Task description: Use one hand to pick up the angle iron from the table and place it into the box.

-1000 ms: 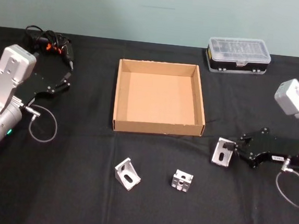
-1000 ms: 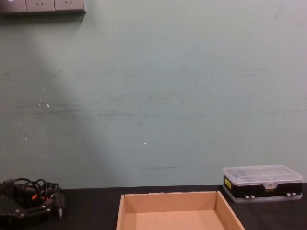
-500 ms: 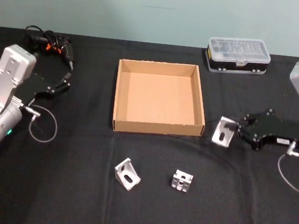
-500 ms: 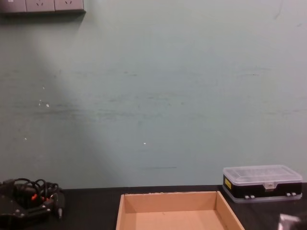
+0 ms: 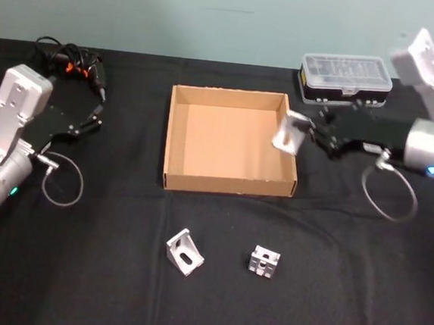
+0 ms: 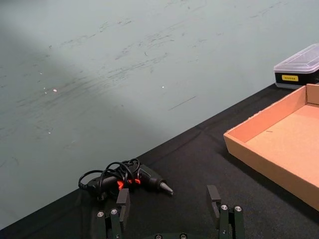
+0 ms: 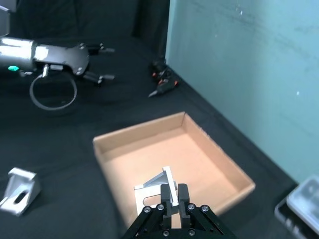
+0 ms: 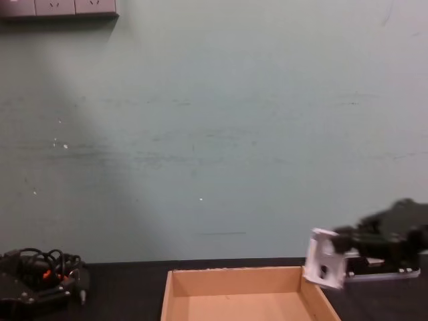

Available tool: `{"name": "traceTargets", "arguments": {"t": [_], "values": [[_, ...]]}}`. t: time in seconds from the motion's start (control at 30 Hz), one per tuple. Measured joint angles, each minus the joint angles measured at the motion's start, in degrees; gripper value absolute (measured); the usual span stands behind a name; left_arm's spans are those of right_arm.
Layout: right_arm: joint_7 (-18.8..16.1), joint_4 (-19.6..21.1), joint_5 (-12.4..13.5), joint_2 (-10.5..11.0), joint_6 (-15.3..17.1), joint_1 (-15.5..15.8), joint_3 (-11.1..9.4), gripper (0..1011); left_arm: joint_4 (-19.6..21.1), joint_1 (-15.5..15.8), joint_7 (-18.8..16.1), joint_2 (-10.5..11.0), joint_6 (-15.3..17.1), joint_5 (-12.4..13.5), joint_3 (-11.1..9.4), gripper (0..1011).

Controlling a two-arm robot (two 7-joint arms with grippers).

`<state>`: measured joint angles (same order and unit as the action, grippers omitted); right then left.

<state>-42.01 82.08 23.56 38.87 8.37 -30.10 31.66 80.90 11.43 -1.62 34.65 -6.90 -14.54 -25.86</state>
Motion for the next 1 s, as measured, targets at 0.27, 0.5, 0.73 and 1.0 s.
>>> {"name": "traceTargets", "arguments": {"t": [0.27,0.5,0.73,1.0], "values": [[0.6,-10.8,-5.0,-8.8,-3.5,-7.7,4.2,101,0.0,0.0,0.0,0.0,0.0,0.0,0.0,1000],[1.0,-23.6,-9.1,-16.4,-6.1,-13.4,6.9,100,0.0,0.0,0.0,0.0,0.0,0.0,0.0,1000],[0.9,-30.2,-11.1,-19.6,-6.9,-15.4,7.6,101,0.0,0.0,0.0,0.0,0.0,0.0,0.0,1000],[0.6,-32.9,-12.6,-20.9,-6.9,-15.9,7.5,101,0.0,0.0,0.0,0.0,0.0,0.0,0.0,1000]]}}
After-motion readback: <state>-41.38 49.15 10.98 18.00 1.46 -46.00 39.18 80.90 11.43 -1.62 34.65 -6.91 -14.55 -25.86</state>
